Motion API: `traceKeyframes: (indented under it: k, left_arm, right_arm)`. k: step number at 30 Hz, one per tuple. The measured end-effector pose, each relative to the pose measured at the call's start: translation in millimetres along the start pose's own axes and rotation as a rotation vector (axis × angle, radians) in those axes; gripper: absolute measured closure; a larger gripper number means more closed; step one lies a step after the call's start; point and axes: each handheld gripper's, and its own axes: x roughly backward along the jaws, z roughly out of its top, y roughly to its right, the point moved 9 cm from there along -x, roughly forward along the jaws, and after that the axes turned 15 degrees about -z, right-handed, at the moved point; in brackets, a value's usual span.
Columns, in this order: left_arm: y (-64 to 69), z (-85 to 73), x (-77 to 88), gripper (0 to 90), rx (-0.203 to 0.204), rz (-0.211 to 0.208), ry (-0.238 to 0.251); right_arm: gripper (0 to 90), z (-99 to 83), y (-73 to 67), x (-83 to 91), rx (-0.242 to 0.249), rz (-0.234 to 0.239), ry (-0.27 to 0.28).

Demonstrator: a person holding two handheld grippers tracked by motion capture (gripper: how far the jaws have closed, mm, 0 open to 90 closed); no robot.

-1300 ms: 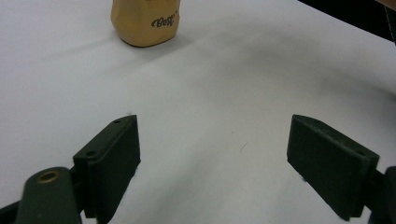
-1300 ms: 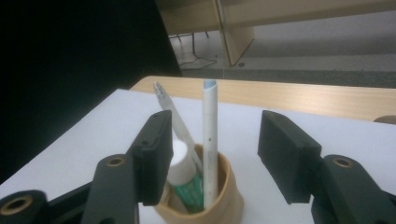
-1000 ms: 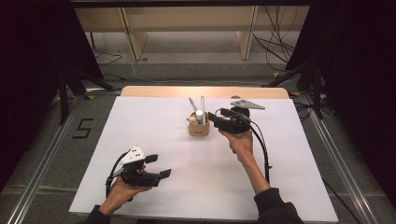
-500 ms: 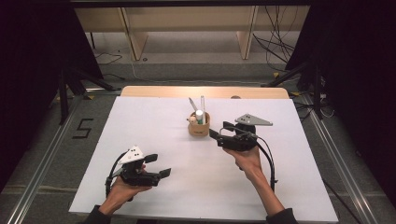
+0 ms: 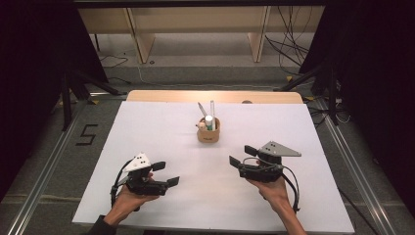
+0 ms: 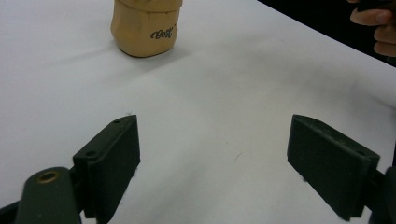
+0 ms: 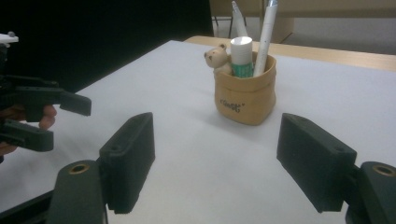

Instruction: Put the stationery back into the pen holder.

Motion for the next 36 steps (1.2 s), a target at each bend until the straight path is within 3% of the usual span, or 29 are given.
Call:
traceKeyframes:
  k: [14, 28, 36]
  left_arm:
    - [1.4, 0.4, -0.1, 16.5, -0.006, -0.009, 0.002]
    - [4.0, 1.4, 1.2, 16.5, -0.014, -0.015, 0.012]
    - [4.8, -0.1, -0.3, 16.3, -0.015, -0.02, 0.002]
  right_arm:
    - [26.5, -26.6, 3.8, 32.0, 0.011, 0.002, 0.022]
    - [25.3, -47.6, 12.1, 49.7, -0.015, -0.02, 0.025]
    - [25.0, -51.6, 14.6, 49.4, -0.016, -0.029, 0.019]
